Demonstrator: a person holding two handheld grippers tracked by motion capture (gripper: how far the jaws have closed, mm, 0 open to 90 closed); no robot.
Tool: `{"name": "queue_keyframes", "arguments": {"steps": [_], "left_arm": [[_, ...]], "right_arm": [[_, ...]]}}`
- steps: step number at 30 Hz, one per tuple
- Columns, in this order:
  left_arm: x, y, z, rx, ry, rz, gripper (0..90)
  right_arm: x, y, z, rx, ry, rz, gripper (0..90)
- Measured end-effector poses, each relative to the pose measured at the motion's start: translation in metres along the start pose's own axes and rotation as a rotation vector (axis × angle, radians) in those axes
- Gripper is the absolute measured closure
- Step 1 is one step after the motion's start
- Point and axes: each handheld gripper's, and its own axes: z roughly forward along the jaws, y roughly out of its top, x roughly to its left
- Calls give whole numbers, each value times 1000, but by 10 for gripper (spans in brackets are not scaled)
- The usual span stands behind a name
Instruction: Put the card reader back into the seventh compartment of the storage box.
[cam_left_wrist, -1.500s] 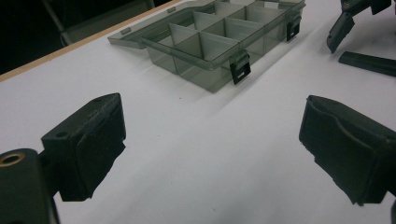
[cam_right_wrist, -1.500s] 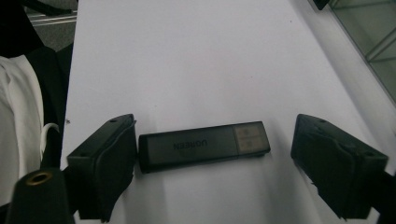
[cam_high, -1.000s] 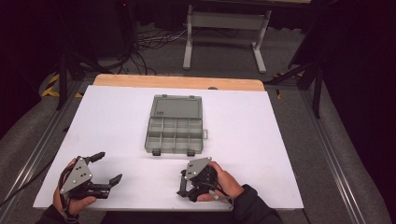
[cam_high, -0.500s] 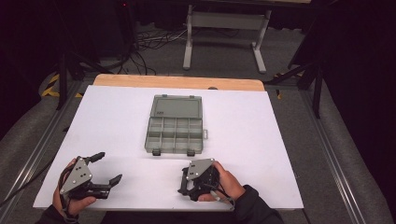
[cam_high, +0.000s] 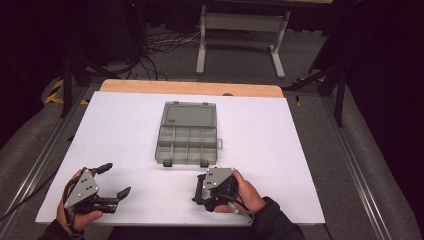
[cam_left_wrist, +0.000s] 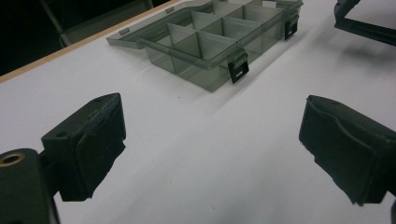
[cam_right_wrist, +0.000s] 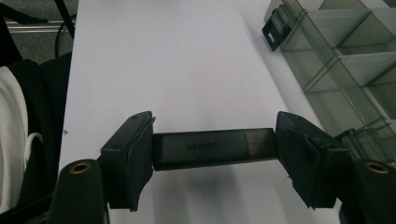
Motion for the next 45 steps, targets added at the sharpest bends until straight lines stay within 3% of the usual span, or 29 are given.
{"name": "queue_keyframes", "arguments": {"steps": [17,45], "left_arm": [[0,0,1,-4,-6,-6,83],[0,-1,3,4,-18,-4,86]], "right_arm": [[-10,3,-9,-26,-74,12,307],[-41,19,-14,-85,-192,32,308]]}}
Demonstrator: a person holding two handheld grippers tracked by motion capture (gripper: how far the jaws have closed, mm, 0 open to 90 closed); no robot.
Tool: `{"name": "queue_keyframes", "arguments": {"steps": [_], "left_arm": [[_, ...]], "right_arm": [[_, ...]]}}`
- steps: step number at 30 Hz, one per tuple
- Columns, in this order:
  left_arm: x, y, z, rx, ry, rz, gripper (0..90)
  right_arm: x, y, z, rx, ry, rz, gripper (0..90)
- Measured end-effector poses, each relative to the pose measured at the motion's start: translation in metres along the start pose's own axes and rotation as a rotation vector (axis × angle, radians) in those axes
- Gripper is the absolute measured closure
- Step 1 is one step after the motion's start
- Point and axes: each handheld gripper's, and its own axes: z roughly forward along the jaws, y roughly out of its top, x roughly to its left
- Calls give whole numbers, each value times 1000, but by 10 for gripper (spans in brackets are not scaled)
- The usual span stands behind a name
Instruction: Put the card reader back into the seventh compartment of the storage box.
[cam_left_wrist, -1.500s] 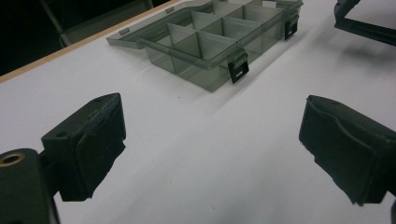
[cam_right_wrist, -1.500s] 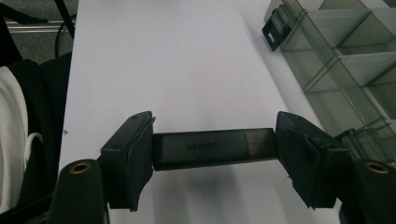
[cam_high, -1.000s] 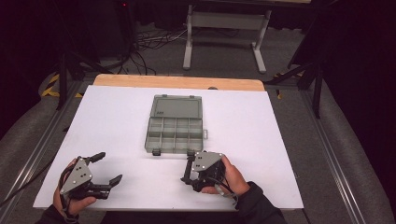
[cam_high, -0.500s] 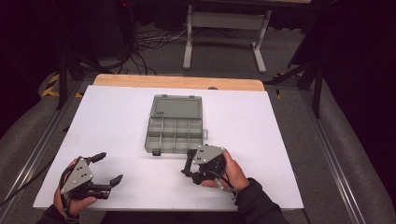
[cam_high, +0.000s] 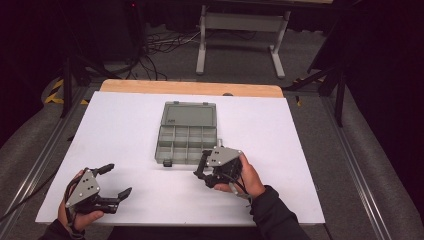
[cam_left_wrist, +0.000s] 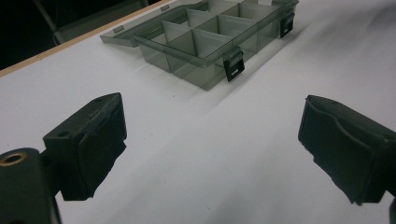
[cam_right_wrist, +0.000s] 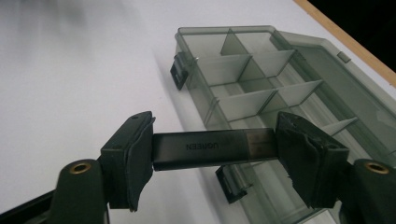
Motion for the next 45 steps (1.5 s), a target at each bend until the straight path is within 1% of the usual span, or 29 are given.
{"name": "queue_keyframes", "arguments": {"steps": [10,18,25,28,34,42,45], "left_arm": [[0,0,-1,-3,-3,0,86],[0,0,-1,-4,-4,-1,86],[0,0,-1,-7,-7,-1,86],[0,0,-2,-9,-7,-1,86],[0,-1,-2,-10,-9,-2,86],[0,-1,-2,-12,-12,-2,86],[0,-1,-2,-8,-13,-1,86]], "right_arm": [[-12,8,7,-19,-34,23,307],[-19,10,13,-32,-50,49,308],[-24,15,21,-45,-63,63,307],[-26,16,23,-41,-72,64,308],[-30,18,32,-49,-78,87,307],[-31,17,39,-33,-87,98,307],[-31,15,42,-28,-89,114,307]]}}
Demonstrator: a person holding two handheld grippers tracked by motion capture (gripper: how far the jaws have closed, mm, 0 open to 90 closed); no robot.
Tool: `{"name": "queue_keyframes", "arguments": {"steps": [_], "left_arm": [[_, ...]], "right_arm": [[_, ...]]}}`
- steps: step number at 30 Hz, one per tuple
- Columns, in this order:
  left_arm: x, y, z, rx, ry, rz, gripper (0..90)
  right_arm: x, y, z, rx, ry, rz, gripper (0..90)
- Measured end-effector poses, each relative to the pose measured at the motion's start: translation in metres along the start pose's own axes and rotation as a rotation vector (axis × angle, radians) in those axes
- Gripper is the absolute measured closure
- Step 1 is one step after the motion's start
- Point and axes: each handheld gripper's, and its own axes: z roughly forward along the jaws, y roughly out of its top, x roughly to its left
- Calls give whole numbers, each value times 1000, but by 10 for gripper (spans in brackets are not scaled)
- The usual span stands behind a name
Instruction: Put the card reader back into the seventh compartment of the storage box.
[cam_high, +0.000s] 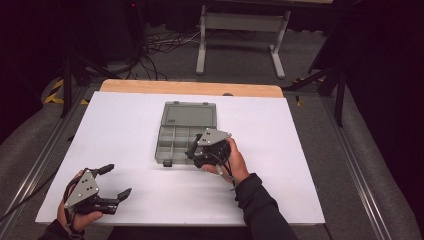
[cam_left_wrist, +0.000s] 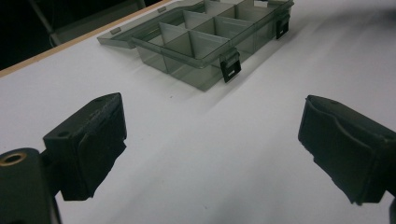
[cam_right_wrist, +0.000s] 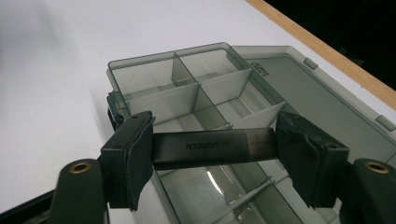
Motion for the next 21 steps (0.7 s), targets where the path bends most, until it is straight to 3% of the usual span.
{"name": "queue_keyframes", "arguments": {"steps": [21], "left_arm": [[0,0,0,1,-1,1,86]], "right_arm": [[1,-10,10,40,-17,42,307]]}}
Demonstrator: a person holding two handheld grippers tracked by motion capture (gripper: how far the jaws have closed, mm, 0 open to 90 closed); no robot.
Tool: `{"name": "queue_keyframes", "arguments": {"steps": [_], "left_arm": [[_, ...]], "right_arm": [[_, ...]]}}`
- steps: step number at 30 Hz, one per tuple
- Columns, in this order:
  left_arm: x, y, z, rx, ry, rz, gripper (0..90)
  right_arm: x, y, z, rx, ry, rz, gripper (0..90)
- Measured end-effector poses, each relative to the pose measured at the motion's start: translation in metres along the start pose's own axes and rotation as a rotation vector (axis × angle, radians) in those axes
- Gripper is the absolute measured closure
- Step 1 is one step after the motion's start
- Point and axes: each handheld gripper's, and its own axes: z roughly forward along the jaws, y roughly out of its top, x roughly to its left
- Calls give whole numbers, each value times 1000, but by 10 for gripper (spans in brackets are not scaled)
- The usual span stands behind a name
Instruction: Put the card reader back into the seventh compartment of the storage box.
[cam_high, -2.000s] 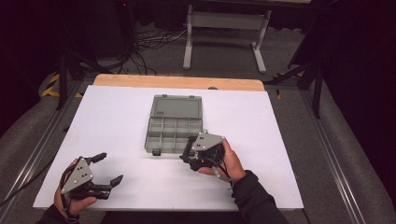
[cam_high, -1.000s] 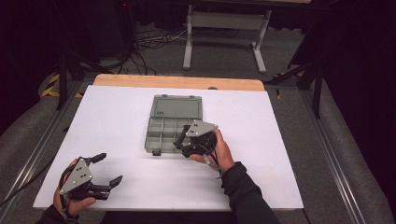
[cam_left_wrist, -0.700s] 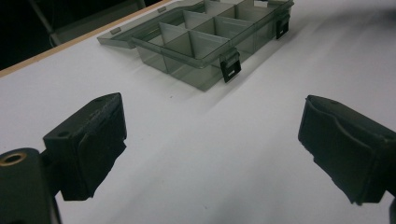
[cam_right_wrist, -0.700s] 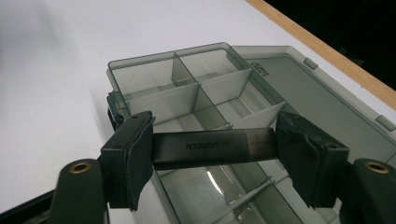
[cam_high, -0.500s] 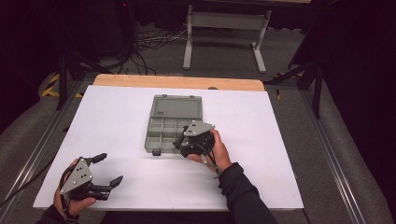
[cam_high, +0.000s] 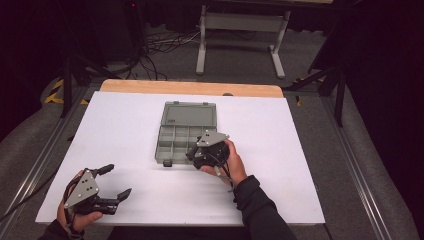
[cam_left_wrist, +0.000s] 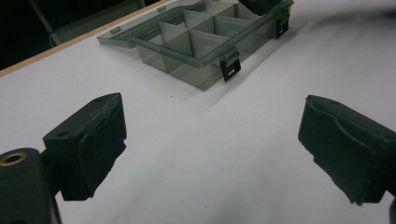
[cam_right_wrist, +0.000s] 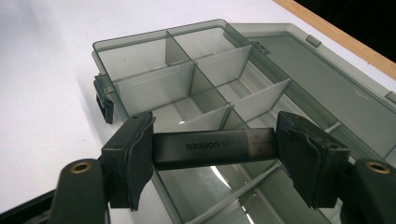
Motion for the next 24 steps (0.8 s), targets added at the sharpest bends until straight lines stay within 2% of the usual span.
{"name": "queue_keyframes", "arguments": {"steps": [5,24], "left_arm": [[0,0,0,1,0,4,86],[0,0,0,4,-1,7,86]], "right_arm": [[-1,-1,1,-2,-7,12,306],[1,-1,2,-1,-10,3,318]]}}
